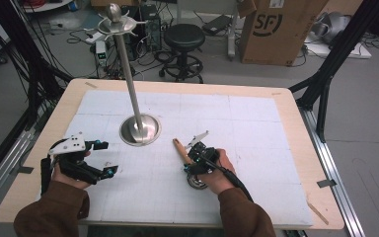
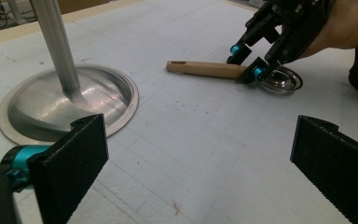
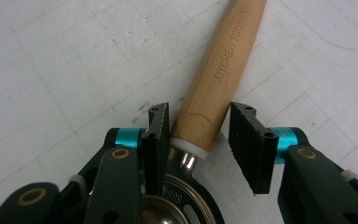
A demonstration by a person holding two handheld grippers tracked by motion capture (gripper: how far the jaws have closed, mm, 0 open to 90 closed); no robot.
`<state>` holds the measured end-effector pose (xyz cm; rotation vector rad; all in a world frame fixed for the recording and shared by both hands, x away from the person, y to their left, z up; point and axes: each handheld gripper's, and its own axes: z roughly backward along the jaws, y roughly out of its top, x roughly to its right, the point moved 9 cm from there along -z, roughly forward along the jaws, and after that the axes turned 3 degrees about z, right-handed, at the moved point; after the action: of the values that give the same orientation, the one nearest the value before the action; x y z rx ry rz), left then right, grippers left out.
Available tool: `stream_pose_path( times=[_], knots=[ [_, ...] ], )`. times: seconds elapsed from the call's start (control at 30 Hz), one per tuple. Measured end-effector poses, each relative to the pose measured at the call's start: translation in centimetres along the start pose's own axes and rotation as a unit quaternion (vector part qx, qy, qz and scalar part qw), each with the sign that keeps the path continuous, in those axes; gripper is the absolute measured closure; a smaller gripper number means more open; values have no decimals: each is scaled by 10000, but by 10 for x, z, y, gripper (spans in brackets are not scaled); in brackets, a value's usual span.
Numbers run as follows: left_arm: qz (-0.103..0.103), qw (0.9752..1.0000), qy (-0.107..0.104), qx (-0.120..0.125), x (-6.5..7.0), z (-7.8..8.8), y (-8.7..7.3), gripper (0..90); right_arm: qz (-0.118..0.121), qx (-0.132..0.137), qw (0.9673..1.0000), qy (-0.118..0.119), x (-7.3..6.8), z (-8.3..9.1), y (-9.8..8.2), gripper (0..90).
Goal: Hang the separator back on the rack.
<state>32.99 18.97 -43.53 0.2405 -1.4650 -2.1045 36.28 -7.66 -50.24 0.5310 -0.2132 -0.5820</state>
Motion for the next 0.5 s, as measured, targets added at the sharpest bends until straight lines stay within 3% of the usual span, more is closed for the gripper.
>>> stream_pose_path(
  times=[0.3, 0.5],
  knots=[
    [-11, 10000, -6, -4, 0, 0, 0, 45, -9, -70, 9997, 250, -2, 3, -3, 616],
    [-15, 10000, 7, -19, 0, 0, 0, 45, 301, -241, 9991, 192, -2, 7, -4, 639]
  ],
)
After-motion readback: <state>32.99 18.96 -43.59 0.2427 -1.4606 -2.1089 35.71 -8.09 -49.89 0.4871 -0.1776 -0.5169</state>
